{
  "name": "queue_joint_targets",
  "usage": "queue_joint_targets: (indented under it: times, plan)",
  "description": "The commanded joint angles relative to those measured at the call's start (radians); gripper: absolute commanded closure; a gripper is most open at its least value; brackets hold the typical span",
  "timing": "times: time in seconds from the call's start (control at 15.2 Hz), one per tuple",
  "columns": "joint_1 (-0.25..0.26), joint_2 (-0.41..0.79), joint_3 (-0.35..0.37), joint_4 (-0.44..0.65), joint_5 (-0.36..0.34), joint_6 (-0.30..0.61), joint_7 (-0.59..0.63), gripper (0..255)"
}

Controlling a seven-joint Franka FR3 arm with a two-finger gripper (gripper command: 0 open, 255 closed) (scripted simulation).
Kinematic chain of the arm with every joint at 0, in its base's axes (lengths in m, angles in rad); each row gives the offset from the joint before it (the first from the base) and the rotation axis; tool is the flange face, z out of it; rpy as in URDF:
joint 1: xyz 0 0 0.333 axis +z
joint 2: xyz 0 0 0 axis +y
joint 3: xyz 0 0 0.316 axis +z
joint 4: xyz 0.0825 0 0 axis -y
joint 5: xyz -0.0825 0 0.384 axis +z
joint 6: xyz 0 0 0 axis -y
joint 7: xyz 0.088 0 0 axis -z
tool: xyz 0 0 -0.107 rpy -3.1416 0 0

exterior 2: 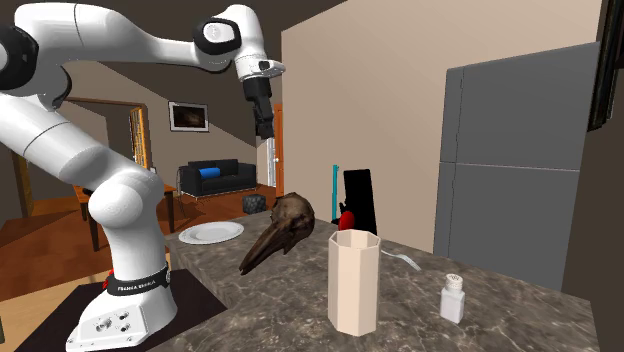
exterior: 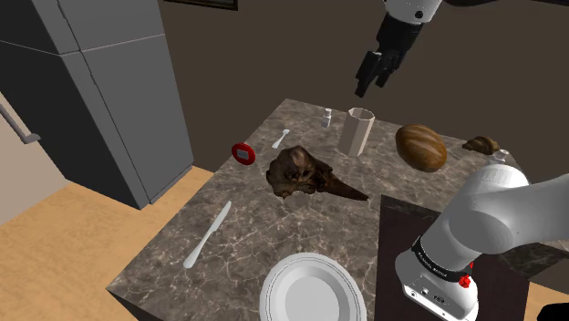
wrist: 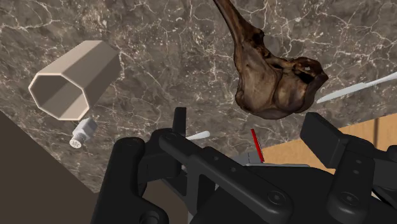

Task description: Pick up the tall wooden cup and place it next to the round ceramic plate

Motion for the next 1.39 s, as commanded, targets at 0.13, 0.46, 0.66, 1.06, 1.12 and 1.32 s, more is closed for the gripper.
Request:
queue_joint_targets:
  times: [0.13,0.46,0.66,1.06,1.12,1.32]
  plan:
    - [-0.009,0.022,-0.038,-0.026,-0.016,0.042,-0.041,0]
    - [-0.032,0.102,-0.132,-0.069,-0.052,0.151,-0.142,0]
    - [-0.043,0.166,-0.189,-0.079,-0.068,0.217,-0.203,0]
    - [-0.058,0.327,-0.301,-0.063,-0.079,0.344,-0.329,0]
    - [-0.059,0.358,-0.319,-0.056,-0.077,0.364,-0.352,0]
    - [-0.060,0.456,-0.373,-0.027,-0.062,0.420,-0.422,0]
